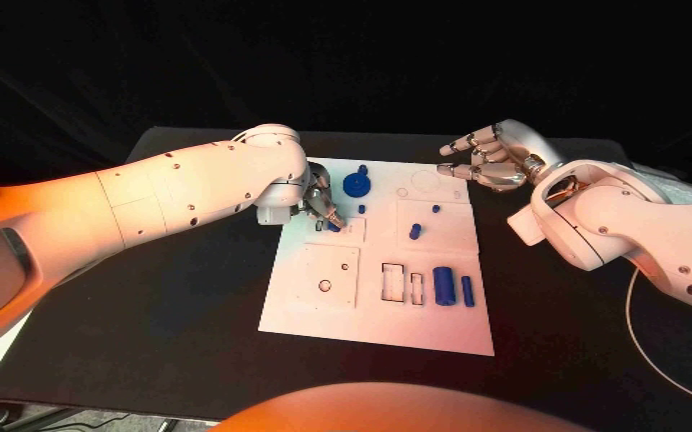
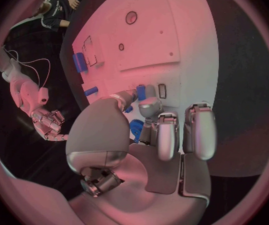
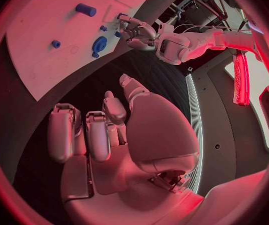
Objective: Assemble the parts on the task board
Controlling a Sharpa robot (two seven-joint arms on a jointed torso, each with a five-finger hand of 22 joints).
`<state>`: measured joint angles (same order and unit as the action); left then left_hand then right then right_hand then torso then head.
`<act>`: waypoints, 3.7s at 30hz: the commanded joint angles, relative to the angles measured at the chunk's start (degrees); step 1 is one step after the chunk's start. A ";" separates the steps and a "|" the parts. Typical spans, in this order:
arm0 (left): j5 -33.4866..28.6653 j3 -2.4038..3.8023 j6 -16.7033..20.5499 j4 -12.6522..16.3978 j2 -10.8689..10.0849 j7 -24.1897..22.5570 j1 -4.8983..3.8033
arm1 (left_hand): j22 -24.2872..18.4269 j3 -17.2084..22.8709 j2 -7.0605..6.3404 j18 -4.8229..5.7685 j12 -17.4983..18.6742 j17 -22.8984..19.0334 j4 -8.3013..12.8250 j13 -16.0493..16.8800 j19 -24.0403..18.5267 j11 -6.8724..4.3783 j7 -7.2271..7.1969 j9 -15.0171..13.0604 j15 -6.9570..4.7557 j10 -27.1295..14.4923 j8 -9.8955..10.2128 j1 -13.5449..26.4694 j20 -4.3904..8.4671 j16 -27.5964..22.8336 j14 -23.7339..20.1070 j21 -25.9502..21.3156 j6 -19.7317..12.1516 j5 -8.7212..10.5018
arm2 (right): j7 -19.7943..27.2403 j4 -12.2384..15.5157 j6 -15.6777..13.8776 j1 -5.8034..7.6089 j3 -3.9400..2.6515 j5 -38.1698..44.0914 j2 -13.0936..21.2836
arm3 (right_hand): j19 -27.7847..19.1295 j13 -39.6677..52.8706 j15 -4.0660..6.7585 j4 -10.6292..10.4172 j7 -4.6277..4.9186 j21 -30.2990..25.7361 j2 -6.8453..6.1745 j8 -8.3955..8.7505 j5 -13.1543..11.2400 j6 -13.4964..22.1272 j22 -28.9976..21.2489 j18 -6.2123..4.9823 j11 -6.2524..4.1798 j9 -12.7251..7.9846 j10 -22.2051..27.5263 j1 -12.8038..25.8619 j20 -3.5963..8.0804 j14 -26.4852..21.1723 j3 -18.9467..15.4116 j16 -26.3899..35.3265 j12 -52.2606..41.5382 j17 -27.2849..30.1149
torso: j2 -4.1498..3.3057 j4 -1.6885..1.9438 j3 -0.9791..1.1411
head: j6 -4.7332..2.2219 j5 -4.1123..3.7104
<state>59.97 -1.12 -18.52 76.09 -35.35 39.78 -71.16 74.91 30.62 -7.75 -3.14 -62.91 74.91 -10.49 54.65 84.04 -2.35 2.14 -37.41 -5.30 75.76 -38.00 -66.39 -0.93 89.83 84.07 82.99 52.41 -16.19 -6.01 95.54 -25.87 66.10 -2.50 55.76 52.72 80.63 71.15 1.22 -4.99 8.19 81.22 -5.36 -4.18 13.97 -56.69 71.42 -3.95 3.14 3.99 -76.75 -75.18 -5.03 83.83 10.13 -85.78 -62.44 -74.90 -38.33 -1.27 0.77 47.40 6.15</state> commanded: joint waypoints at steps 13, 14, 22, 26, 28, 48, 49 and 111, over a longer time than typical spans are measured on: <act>-0.73 -0.13 -0.56 -0.85 0.95 3.35 0.34 | 7.29 9.64 1.14 0.95 -0.38 15.09 8.86 0.30 2.11 0.01 -0.41 0.02 -0.14 0.94 0.04 1.78 0.09 0.17 5.93 0.05 1.18 -0.03 | 0.38 0.20 0.86 -0.05 0.00 0.16 0.01 | 0.40 -0.04 -0.04 -0.37 0.03 0.17 0.44 -0.33 0.19 -0.29 0.02 0.13 -0.06 0.07 -0.38 0.27 0.16 4.46 -0.08 0.35 -0.23 -7.76 | 0.04 -0.02 0.06 | -0.11 0.07; -0.89 -0.13 -0.58 -0.99 1.03 3.46 0.34 | 7.31 9.19 1.27 0.95 -0.45 15.09 8.43 0.39 2.11 -0.01 -0.48 0.01 -0.16 1.03 0.08 2.43 0.10 0.17 5.93 0.04 1.34 0.03 | 0.37 0.23 0.89 -0.05 0.00 0.15 0.03 | 0.40 -0.04 -0.04 -0.37 0.03 0.17 0.44 -0.33 0.19 -0.29 0.02 0.13 -0.06 0.07 -0.38 0.27 0.16 4.46 -0.08 0.35 -0.23 -7.76 | 0.04 -0.02 0.07 | -0.12 0.05; -1.22 -0.18 -1.97 -2.12 1.74 4.08 0.34 | 7.32 4.97 1.42 0.93 -0.21 15.09 6.80 0.30 2.09 -0.34 -0.93 0.12 -0.44 1.02 0.71 5.53 0.31 0.17 5.93 -0.12 2.12 0.21 | 0.31 0.50 0.99 -0.05 0.00 0.10 0.10 | 0.40 -0.11 -0.04 -0.43 0.02 0.16 0.41 -0.32 0.27 -0.31 0.00 0.13 -0.06 0.06 -0.34 0.32 0.17 4.45 -0.14 0.41 -0.15 -7.68 | 0.00 -0.08 0.04 | -0.25 -0.02; -1.15 -0.20 -2.58 -2.51 1.99 4.22 0.34 | 7.46 2.77 1.49 0.96 -0.32 15.09 6.35 0.53 2.15 -0.43 -1.05 0.15 -0.54 1.12 0.95 6.33 0.40 0.17 5.93 -0.07 2.52 0.28 | 0.26 0.63 0.99 -0.04 0.00 0.09 0.14 | 0.40 -0.11 -0.04 -0.43 0.02 0.16 0.41 -0.32 0.27 -0.31 0.00 0.13 -0.06 0.06 -0.34 0.32 0.17 4.45 -0.14 0.41 -0.15 -7.68 | 0.03 -0.08 0.06 | -0.23 0.02; -1.08 -0.21 -2.70 -2.66 2.07 4.25 0.34 | 7.52 1.81 1.50 0.97 -0.38 15.09 6.16 0.64 2.18 -0.46 -1.09 0.17 -0.57 1.17 1.06 6.63 0.44 0.17 5.93 -0.04 2.69 0.29 | 0.25 0.69 0.95 -0.04 0.00 0.09 0.16 | 0.40 -0.08 -0.03 -0.45 0.02 0.17 0.40 -0.32 0.29 -0.31 0.02 0.13 -0.06 0.06 -0.37 0.34 0.17 4.45 -0.17 0.42 -0.20 -7.67 | 0.02 -0.05 0.05 | -0.25 -0.02; 3.96 -0.22 -0.74 -3.04 2.14 4.10 0.37 | 8.20 -15.80 1.38 1.10 -0.79 15.09 -0.32 1.41 2.52 -0.55 -1.26 0.28 -0.72 1.56 2.19 10.45 0.60 0.17 5.93 0.17 4.51 10.05 | 0.44 0.89 0.47 -0.04 0.00 -0.42 0.38 | 0.25 -0.56 0.01 -2.19 -0.06 0.00 0.10 -0.17 3.44 -0.29 -0.22 0.09 -0.09 0.03 -0.15 1.89 0.21 4.35 -1.89 0.86 0.14 -7.18 | -0.01 -0.04 0.00 | -0.42 -0.13; 4.05 -0.22 -0.54 -3.02 2.11 4.09 0.38 | 8.25 -16.47 1.45 1.11 -0.82 15.09 -0.57 1.47 2.55 -0.59 -1.27 0.25 -0.73 1.60 2.22 10.31 0.61 0.17 5.93 0.20 4.55 10.27 | 0.43 0.89 0.47 -0.04 0.01 -0.45 0.39 | 0.24 -0.55 0.01 -2.21 -0.07 -0.02 0.09 -0.17 3.50 -0.29 -0.24 0.09 -0.09 0.03 -0.16 1.91 0.21 4.35 -1.93 0.86 0.12 -7.19 | 0.00 -0.05 0.00 | -0.41 -0.12; 2.45 1.26 -5.29 -19.95 6.99 -1.04 -5.49 | 6.44 -34.05 6.62 0.45 5.25 15.09 -5.75 -6.37 1.54 1.59 1.33 4.38 0.96 -3.38 8.15 1.70 -0.91 0.17 5.93 -2.70 0.12 13.42 | 0.43 -0.38 0.59 -0.04 0.23 -0.94 -0.67 | 0.24 -0.57 0.03 -2.84 -0.09 -0.03 0.59 -0.17 3.42 -0.36 -0.25 0.08 -0.12 0.04 -0.23 2.09 0.23 4.37 -2.63 0.90 -0.02 -7.21 | -0.03 -0.19 0.13 | -1.19 0.70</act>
<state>61.84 0.14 -21.69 56.32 -28.55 39.56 -76.66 74.91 -3.10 -0.97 -3.14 -57.83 74.91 -16.37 48.44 84.04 -0.72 3.46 -33.06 -4.48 72.28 -30.01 -64.17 -1.55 89.83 84.07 80.09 52.30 -3.06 -5.98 95.14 -25.65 66.09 -2.27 54.62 52.13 80.63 70.60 1.22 -7.77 8.19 81.22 -5.14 -4.18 17.64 -56.69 71.17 -3.95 3.14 3.99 -76.75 -73.29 -5.04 83.83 7.68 -85.21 -62.44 -74.93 -38.40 -1.48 0.89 46.16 6.83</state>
